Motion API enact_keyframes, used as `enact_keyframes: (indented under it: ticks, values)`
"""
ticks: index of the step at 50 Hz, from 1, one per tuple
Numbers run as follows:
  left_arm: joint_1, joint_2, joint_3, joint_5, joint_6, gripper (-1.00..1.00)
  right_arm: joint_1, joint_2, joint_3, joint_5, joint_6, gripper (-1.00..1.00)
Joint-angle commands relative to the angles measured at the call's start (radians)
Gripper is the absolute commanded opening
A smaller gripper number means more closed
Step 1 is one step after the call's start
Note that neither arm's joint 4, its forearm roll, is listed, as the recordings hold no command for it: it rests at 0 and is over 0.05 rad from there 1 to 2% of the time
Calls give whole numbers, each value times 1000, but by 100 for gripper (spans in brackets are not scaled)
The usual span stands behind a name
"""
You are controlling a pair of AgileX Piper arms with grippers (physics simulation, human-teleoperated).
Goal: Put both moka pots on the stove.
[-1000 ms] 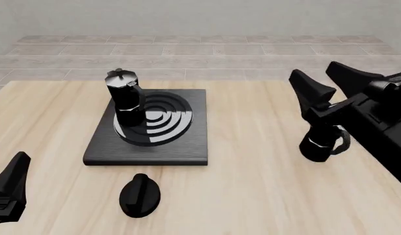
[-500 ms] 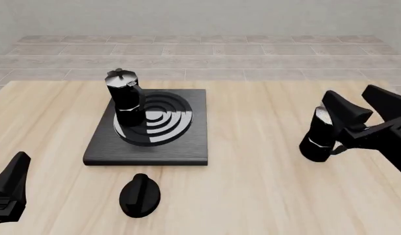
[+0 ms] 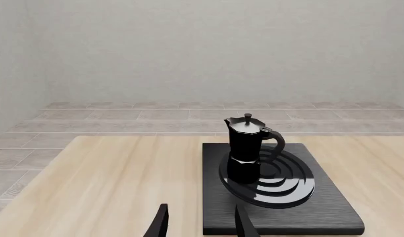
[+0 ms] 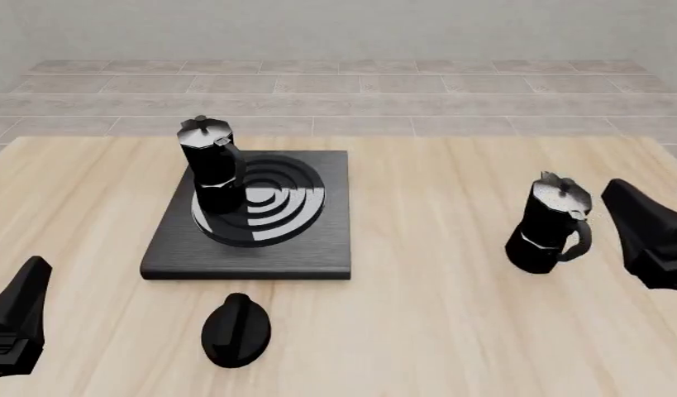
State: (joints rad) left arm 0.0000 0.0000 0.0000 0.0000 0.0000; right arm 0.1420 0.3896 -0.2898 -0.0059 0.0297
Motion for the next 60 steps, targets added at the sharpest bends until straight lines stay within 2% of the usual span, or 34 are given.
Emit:
enact_keyframes:
  ticks: [1, 19, 36, 43, 46, 49, 50, 54, 60]
  values:
    - [0, 0, 0, 0, 0, 100, -31, -97, -18, 131, -6, 100]
    - [0, 0, 0, 0, 0, 100, -58, -193, -31, 251, -14, 100]
    - [0, 0, 0, 0, 0, 100, -149, -244, -28, 324, -13, 100]
    - [0, 0, 0, 0, 0, 100, -178, -245, -19, 314, -19, 100]
    - [0, 0, 0, 0, 0, 100, -210, -190, -5, 280, 15, 100]
    - [0, 0, 0, 0, 0, 100, -207, -195, 5, 273, 0, 100]
    - [0, 0, 0, 0, 0, 100, -216, -171, 14, 259, 20, 100]
    - [0, 0, 0, 0, 0, 100, -219, -160, 23, 244, 3, 100]
    - [0, 0, 0, 0, 0, 100, -249, -116, 31, 215, 16, 100]
